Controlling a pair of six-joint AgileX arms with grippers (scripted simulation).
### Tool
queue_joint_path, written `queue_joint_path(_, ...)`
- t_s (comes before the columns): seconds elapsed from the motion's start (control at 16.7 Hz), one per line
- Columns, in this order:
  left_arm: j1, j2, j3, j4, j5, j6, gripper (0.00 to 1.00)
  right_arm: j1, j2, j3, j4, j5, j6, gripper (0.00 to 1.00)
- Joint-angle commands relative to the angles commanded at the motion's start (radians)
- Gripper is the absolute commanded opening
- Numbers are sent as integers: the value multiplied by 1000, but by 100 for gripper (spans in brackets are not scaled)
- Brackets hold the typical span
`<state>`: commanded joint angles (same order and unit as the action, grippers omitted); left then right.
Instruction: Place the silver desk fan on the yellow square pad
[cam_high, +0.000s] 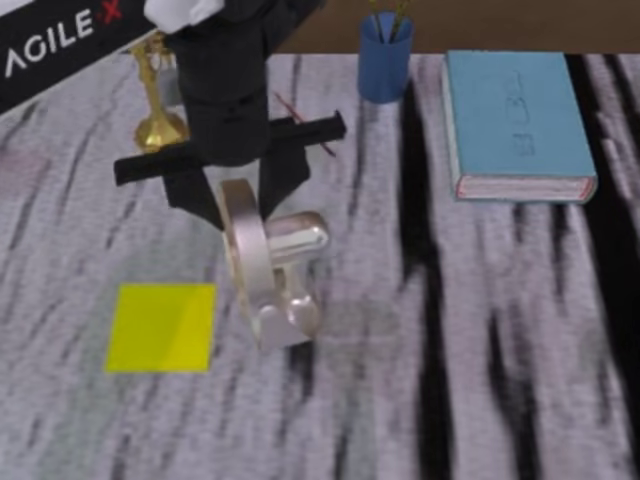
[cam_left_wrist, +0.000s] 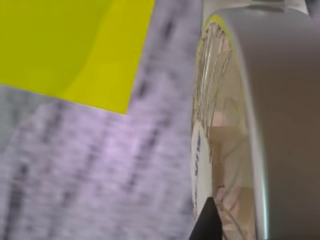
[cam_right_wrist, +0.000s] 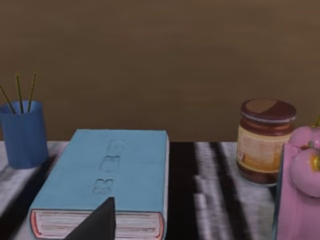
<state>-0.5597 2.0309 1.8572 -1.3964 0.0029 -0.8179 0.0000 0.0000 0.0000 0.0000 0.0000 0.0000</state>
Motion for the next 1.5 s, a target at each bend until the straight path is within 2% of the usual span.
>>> queue_joint_path(0.3,-5,2,-1,1,0,-1,0,0,0,0,0,0,0,100)
queue_joint_path(0.48,11,-12,-19,-4,0,-68,0,0,0,0,0,0,0,100)
queue_joint_path(0.66,47,-47,-58,-10,0,-230,0,0,0,0,0,0,0,100)
queue_joint_path(1.14,186,-213,-234,-4,-1,-895,0,0,0,0,0,0,0,100)
queue_joint_path(1.32,224,-267,-288,5,-1,-1027,0,0,0,0,0,0,0,100)
queue_joint_path(1.5,236,-285,-304,9,-1,-1065,0,0,0,0,0,0,0,100)
